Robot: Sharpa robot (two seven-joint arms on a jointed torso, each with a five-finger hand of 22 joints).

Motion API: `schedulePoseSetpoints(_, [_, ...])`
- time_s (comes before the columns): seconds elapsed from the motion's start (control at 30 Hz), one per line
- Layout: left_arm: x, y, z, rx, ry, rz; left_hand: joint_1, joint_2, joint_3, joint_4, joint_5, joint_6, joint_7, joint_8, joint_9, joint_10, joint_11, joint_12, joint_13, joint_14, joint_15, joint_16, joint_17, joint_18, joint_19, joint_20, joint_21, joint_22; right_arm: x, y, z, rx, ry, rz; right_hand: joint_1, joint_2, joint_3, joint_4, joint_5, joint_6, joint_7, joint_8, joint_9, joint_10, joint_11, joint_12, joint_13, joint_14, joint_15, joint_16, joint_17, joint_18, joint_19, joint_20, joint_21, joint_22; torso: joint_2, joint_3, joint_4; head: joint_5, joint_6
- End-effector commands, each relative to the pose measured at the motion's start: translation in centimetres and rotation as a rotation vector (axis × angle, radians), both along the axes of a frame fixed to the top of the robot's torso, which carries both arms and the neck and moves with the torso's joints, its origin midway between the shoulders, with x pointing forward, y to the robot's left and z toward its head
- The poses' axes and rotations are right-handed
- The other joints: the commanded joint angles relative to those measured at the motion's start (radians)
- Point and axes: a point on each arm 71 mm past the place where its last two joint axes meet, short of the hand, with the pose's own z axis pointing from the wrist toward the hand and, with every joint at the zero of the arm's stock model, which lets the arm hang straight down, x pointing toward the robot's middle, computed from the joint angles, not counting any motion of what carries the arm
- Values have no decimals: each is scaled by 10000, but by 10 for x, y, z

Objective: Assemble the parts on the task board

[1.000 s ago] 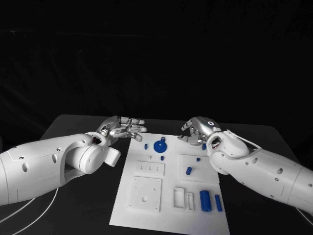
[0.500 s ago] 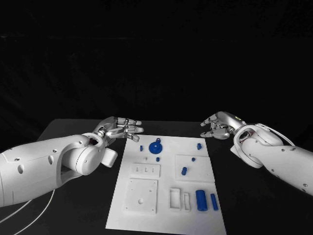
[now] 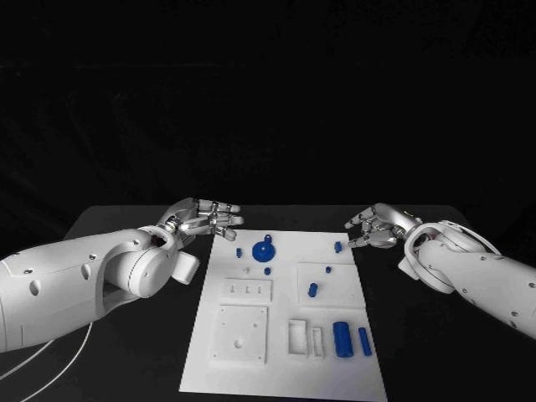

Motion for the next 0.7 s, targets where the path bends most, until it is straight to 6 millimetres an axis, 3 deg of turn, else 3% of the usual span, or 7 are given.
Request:
schedulePoseSetpoints(0.03, [0, -2, 1, -63, -138, -176, 24, -84, 19, -11, 53, -78, -19, -14, 4, -94, 9, -55, 6, -46, 0, -7, -3, 154, -50, 6, -20, -5, 0, 4, -9, 166, 449, 524, 17, 78, -4, -145, 76, -119, -25, -10, 0, -91, -18, -30, -30, -59, -33, 23, 21, -102, -54, -38, -6, 923, 29, 57, 21, 0, -19])
schedulePoseSetpoints(0.17, [0, -3, 0, -57, -126, -194, 35, -83, 7, -21, 55, -85, -15, -13, 4, -128, 16, -53, 6, -46, 2, -7, -4, 157, -53, 8, -14, -4, 0, 5, -18, 174, 627, 490, 22, 110, 21, -217, 82, -140, -9, -20, -4, -100, -1, -21, -34, -66, -22, 25, 30, -103, -65, -38, -13, 921, 49, 79, 50, -18, -31])
schedulePoseSetpoints(0.27, [0, -3, -1, -48, -124, -202, 35, -83, 7, -21, 55, -85, -15, -13, 4, -128, 16, -53, 6, -46, 2, -7, -4, 157, -53, 8, -14, -4, 2, 6, -23, 201, 706, 430, -21, 139, 53, -305, 86, -216, -8, -21, -6, -112, -1, -13, -47, -69, -18, 34, 45, -98, -68, -31, 12, 924, 51, 77, 45, -15, -25])
schedulePoseSetpoints(0.4, [0, -3, -1, -41, -127, -216, 36, -78, -10, -22, 53, -88, -17, -12, 4, -159, 19, -52, 7, -45, 3, -6, -5, 159, -56, 12, -8, -3, 3, 7, -27, 238, 733, 347, -61, 173, 38, -288, 12, -272, 10, -23, -8, -110, 13, -3, -47, -62, -13, 51, 61, -93, -66, -29, 28, 927, 34, 48, 36, -2, -62])
schedulePoseSetpoints(0.7, [-1, -4, -1, -37, -109, -261, 36, -78, -10, -22, 53, -88, -17, -12, 4, -159, 19, -52, 7, -45, 3, -6, -5, 159, -56, 12, -8, -3, 8, 8, -34, 433, 710, -6, -218, 261, -20, -218, -36, -276, 55, -26, -10, -43, 60, 101, 8, -7, 18, 145, 138, -53, -14, 2, 140, 944, 30, 30, 49, 14, -107])
